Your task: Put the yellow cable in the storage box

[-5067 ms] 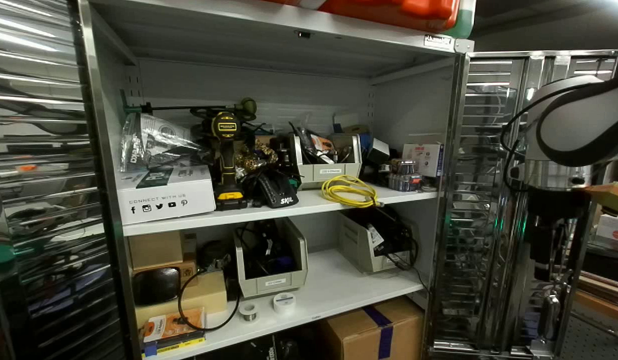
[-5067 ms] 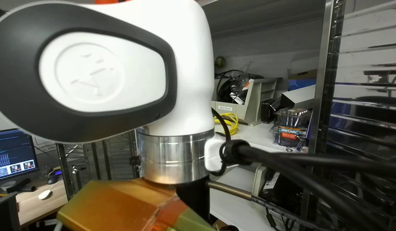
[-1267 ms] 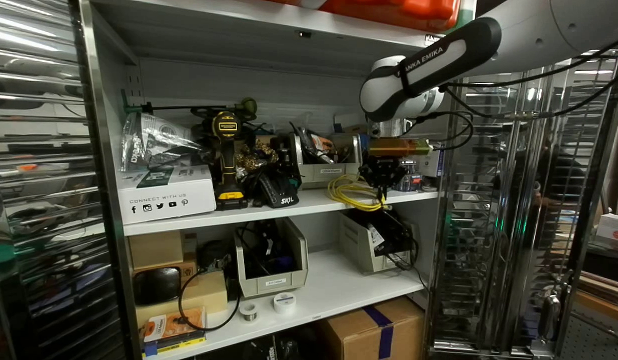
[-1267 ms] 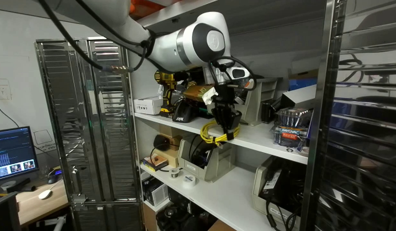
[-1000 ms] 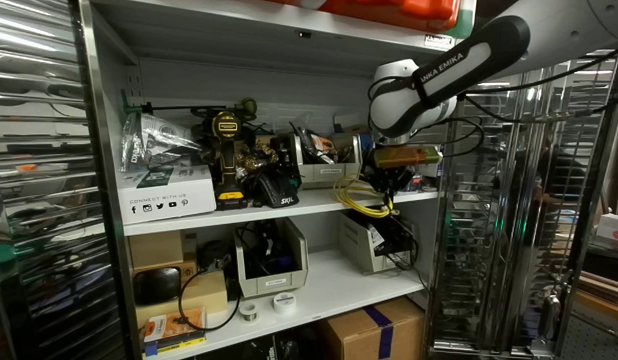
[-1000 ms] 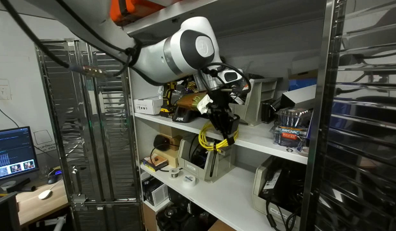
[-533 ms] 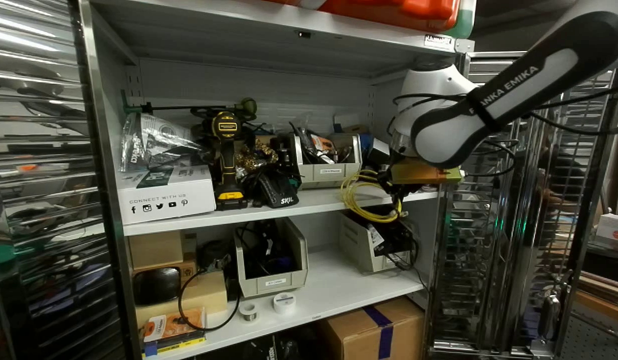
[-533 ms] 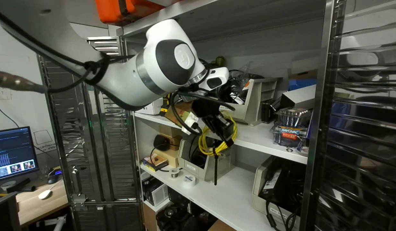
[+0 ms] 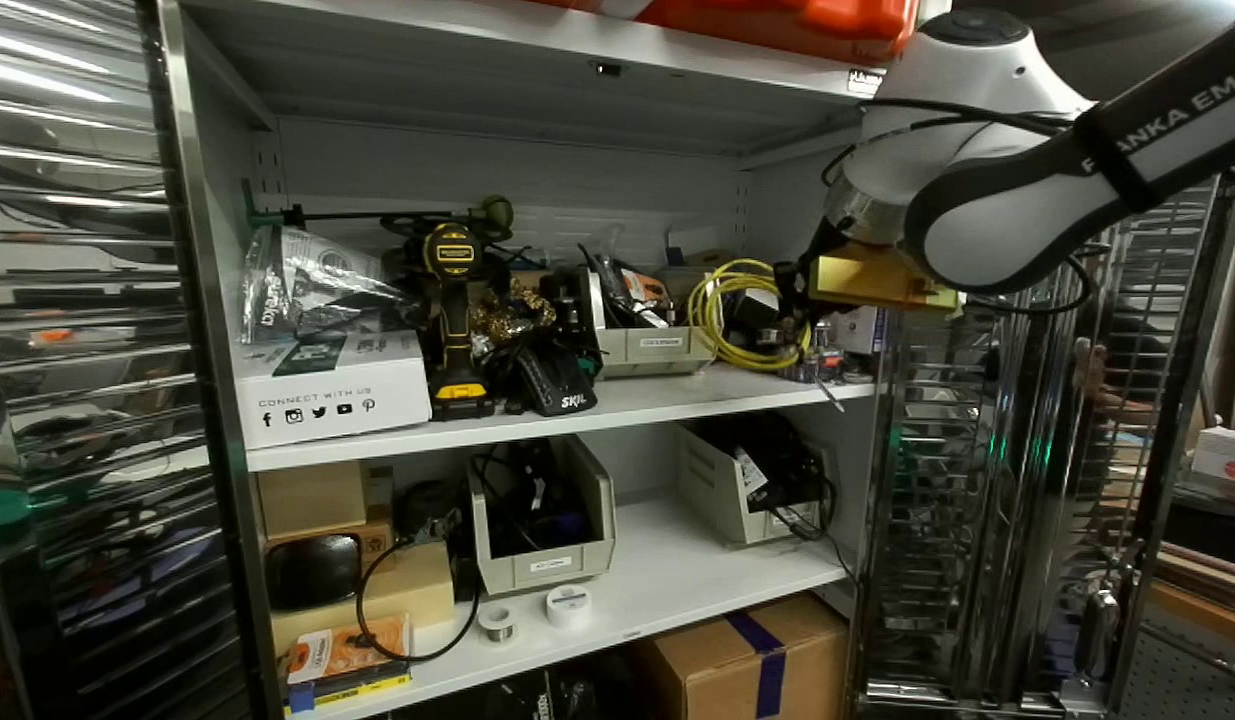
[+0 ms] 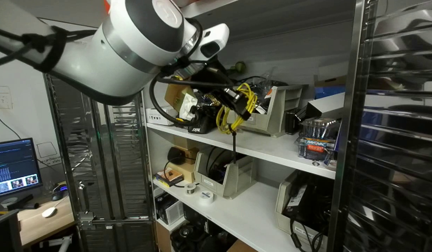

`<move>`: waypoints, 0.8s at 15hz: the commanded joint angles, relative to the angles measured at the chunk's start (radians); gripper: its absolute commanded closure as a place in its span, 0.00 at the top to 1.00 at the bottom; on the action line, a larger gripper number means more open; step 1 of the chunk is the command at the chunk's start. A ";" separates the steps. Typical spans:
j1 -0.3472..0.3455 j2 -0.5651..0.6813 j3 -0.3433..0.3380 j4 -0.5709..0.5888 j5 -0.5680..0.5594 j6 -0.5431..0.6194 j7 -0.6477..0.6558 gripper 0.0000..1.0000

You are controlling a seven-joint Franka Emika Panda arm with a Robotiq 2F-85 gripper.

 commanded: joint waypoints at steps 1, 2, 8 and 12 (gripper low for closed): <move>-0.032 0.022 0.015 0.084 -0.086 0.050 0.127 0.08; -0.035 0.056 0.013 0.134 -0.090 0.049 0.156 0.07; 0.000 0.274 0.003 0.448 0.126 -0.006 0.082 0.06; 0.003 0.411 0.024 0.658 0.321 -0.066 -0.023 0.06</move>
